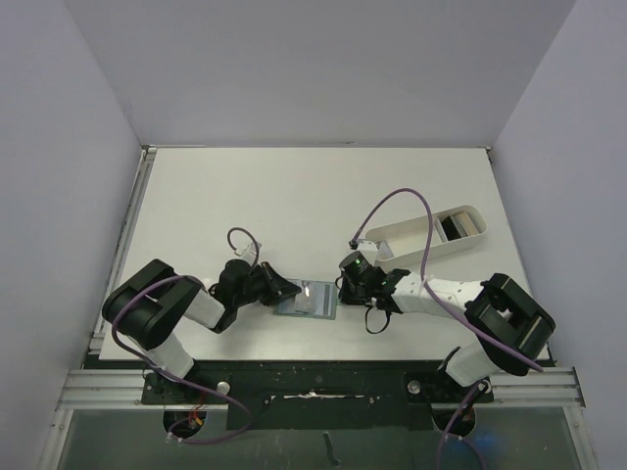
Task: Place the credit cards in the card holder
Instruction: Insert the credit card into the card holder.
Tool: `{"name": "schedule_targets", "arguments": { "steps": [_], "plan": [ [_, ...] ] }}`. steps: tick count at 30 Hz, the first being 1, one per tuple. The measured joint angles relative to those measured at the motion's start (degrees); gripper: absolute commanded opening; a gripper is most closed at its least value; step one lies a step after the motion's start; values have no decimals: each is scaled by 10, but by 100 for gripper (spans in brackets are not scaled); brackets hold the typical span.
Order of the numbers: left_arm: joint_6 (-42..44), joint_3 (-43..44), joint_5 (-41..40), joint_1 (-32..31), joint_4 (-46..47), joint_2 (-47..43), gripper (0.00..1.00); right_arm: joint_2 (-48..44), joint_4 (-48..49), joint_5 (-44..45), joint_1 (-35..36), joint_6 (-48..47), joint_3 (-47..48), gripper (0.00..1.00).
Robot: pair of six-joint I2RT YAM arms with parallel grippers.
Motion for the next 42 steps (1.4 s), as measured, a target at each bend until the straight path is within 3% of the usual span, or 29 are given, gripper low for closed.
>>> {"name": "schedule_targets", "arguments": {
  "steps": [8, 36, 42],
  "plan": [
    [-5, -15, -24, -11, 46, 11, 0, 3, 7, 0, 0, 4, 0, 0],
    [94, 9, 40, 26, 10, 12, 0, 3, 24, -8, 0, 9, -6, 0],
    [67, 3, 39, 24, 44, 31, 0, 7, 28, -8, 0, 14, -5, 0]
  ]
}}
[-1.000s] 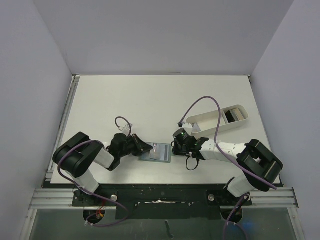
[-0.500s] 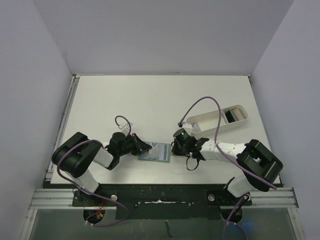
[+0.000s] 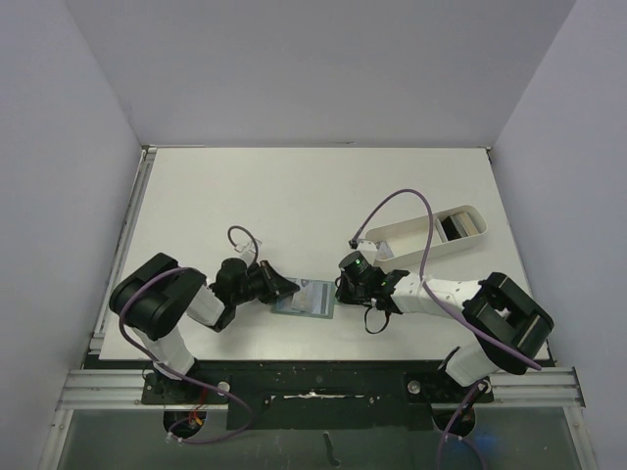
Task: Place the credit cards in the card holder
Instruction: Insert the credit card into the card holder.
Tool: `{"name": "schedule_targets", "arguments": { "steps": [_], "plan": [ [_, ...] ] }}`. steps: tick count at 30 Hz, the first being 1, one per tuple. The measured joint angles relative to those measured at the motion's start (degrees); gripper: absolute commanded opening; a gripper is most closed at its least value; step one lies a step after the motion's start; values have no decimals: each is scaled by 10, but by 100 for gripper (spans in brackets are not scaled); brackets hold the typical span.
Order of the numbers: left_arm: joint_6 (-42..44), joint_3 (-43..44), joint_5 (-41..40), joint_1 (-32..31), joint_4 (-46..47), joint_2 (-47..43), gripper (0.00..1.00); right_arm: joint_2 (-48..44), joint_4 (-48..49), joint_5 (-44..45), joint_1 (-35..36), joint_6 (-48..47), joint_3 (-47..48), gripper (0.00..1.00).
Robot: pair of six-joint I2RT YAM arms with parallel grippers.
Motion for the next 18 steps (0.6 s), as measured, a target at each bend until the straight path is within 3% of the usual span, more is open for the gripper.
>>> {"name": "schedule_targets", "arguments": {
  "steps": [8, 18],
  "plan": [
    [-73, -22, -31, -15, 120, 61, 0, 3, 9, -5, -4, 27, -2, 0],
    [-78, -37, -77, -27, 154, 64, 0, 11, 32, -10, -7, 46, -3, 0]
  ]
}}
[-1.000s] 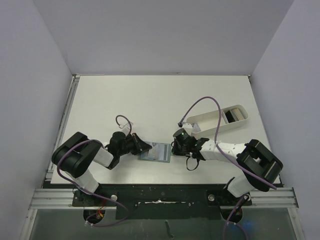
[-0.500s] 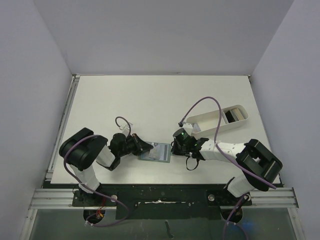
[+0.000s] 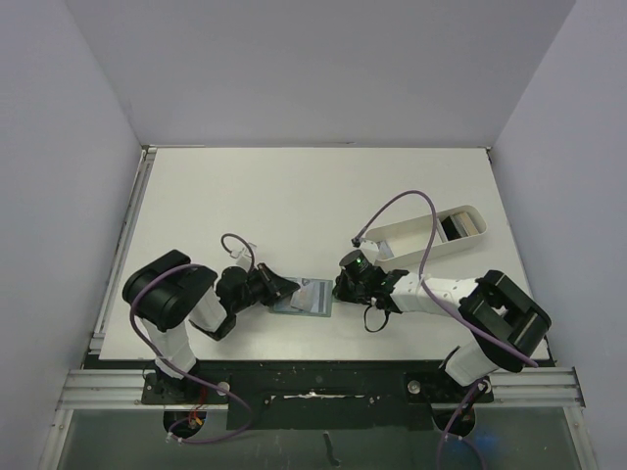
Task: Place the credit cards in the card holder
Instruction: Insert the credit card into the card holder.
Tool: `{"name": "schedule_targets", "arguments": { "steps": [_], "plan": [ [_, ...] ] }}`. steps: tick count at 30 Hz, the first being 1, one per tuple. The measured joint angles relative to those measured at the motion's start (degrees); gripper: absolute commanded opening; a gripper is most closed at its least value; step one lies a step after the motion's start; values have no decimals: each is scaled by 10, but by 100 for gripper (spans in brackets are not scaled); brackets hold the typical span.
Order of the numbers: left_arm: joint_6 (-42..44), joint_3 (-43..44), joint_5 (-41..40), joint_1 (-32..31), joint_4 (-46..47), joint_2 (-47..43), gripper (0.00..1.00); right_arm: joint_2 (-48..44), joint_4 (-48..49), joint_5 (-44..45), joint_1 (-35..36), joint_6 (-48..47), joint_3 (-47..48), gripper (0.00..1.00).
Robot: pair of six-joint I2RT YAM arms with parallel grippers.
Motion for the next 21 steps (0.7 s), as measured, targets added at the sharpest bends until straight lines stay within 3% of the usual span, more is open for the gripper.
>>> {"name": "schedule_targets", "arguments": {
  "steps": [9, 21],
  "plan": [
    [38, -31, -43, 10, -64, -81, 0, -3, 37, -15, -4, 20, -20, 0],
    [62, -38, -59, 10, -88, -107, 0, -3, 44, -25, -4, 27, -23, 0]
  ]
}}
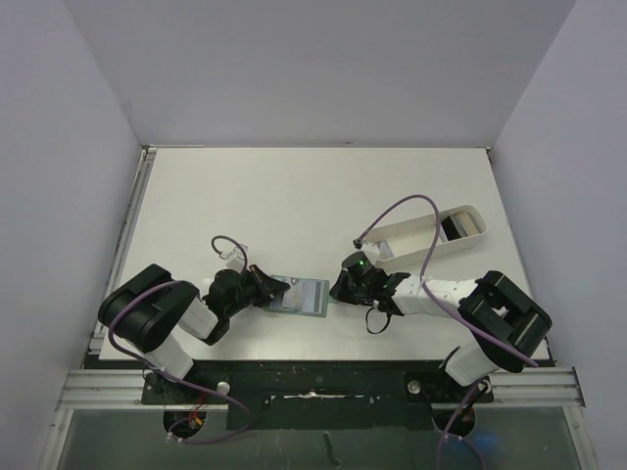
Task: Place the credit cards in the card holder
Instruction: Insert the credit card into the card holder.
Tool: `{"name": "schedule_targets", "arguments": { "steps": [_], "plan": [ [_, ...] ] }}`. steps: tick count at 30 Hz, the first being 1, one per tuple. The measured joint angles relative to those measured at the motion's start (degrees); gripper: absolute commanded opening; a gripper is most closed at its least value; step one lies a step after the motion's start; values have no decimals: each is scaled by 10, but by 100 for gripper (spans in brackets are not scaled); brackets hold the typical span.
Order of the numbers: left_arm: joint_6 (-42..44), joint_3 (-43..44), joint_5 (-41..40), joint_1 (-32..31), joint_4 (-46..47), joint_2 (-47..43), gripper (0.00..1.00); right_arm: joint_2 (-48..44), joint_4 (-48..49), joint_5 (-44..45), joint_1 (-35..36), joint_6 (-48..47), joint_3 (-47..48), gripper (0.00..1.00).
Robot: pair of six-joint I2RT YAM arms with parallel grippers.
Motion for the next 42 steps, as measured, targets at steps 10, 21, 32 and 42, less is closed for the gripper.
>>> {"name": "schedule_targets", "arguments": {
  "steps": [10, 21, 32, 42],
  "plan": [
    [32, 9, 46, 4, 1, 5, 0, 1, 1, -6, -3, 0, 0, 0],
    [59, 10, 119, 49, -7, 7, 0, 1, 5, -12, -7, 0, -2, 0],
    [80, 29, 203, 73, -21, 27, 0, 1, 8, -13, -7, -1, -3, 0],
    [84, 31, 247, 81, -23, 35, 0, 1, 8, -13, -7, -1, -3, 0]
  ]
}}
